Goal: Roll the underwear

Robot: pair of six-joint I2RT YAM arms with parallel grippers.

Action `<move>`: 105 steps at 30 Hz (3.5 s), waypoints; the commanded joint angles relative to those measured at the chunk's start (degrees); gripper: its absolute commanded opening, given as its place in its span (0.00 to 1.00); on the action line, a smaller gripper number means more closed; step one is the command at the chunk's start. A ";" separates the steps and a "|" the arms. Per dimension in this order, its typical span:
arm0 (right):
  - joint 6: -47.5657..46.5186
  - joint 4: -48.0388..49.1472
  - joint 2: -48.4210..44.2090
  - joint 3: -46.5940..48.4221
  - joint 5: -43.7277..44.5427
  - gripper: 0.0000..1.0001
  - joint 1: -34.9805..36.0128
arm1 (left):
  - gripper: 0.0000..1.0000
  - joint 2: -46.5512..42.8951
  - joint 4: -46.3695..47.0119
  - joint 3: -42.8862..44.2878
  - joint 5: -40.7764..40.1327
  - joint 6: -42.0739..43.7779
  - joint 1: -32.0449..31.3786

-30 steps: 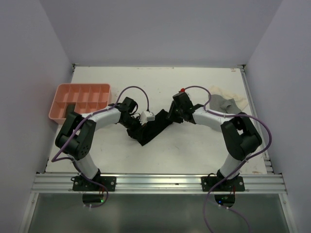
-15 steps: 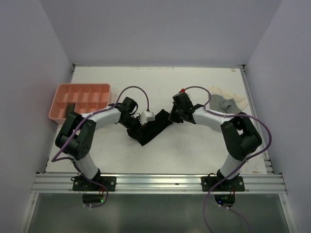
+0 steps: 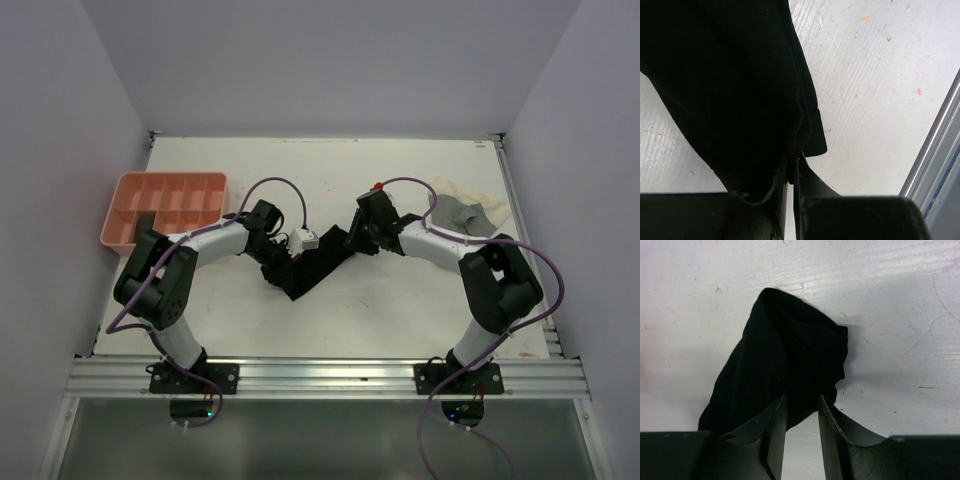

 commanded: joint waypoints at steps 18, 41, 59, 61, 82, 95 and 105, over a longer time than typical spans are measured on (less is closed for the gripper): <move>2.11 0.73 0.68 -0.22 -1.69 0.38 -0.17 | 0.10 5.28 -0.81 -3.38 -10.20 3.54 -0.97; -1.49 -2.96 -4.86 -0.58 5.25 0.00 -1.75 | 0.10 5.37 -1.07 -3.65 -10.20 3.80 -0.88; -3.33 -2.86 0.60 -1.46 4.81 0.06 -1.75 | 0.23 2.38 -4.15 -4.00 -7.65 6.44 -1.58; -3.69 -3.48 -2.29 -0.41 4.72 0.14 -1.75 | 0.26 1.50 -4.67 -4.00 -6.95 6.79 -1.75; 0.18 7.76 4.88 6.54 -8.63 0.24 2.99 | 0.42 -7.37 -2.04 -6.46 -9.93 5.47 -5.88; -3.95 6.71 14.48 8.38 -10.04 0.22 3.17 | 0.50 -21.43 0.95 -11.91 -16.88 9.60 -15.99; -12.73 10.14 15.11 15.58 -17.87 0.25 3.08 | 0.38 -34.09 4.72 -8.75 -12.25 -0.30 -12.78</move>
